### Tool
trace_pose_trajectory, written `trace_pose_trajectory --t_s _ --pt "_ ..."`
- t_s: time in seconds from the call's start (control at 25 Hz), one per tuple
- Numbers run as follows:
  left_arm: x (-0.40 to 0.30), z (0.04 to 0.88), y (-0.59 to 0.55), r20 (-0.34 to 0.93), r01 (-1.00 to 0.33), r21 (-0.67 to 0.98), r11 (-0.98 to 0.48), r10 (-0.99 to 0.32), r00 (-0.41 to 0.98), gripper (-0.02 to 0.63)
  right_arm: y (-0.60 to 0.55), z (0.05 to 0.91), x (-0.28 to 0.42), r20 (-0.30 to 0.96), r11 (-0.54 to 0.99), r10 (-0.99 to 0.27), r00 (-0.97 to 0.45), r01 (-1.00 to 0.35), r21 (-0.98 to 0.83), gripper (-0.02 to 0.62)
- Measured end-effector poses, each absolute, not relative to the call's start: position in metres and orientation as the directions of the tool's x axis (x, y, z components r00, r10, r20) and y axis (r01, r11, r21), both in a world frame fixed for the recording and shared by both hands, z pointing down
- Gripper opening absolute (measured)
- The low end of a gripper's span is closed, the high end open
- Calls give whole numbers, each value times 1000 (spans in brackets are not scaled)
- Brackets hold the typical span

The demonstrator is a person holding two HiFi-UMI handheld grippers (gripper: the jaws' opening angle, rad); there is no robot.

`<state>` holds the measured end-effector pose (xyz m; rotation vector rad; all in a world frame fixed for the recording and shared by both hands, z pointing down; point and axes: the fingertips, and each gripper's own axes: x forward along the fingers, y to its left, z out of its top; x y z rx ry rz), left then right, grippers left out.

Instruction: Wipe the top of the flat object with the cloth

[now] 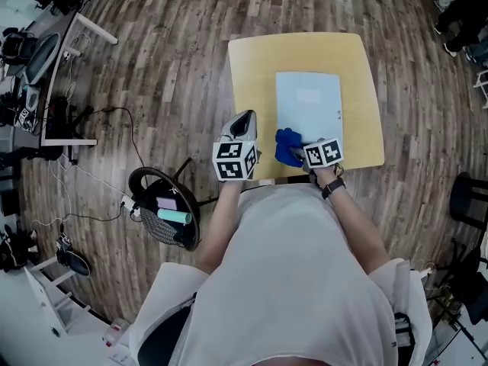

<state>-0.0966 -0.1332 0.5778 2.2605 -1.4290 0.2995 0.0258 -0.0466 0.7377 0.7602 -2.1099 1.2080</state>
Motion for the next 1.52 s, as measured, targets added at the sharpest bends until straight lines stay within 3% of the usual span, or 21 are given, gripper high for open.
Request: trace_pose_trajectory --t_s 0.4,0.68,0.84,0.96,1.16,1.52 --pt "-44 571 -149 394 -844 248 -475 -747 536 8 -42 741 188 809 194 -385 -445 -896 -400 55" --pt "-26 567 -150 387 -830 240 -504 -734 558 8 -52 734 231 815 139 -445 -371 -928 -346 55" --pt "-22 562 -154 376 -829 237 -506 -739 559 8 -100 666 203 540 193 -678 -499 -830 -524 55" --pt "-26 545 -169 348 -835 214 -506 -759 550 8 -147 590 174 371 334 -765 -526 -818 -469 55" --pt "-28 485 -205 245 -841 153 -519 -805 541 8 -200 479 137 210 450 -838 -503 -856 -255 55" --pt "-23 375 -230 43 -858 61 -510 -857 513 8 -229 381 112 31 429 -902 -430 -903 -28 55"
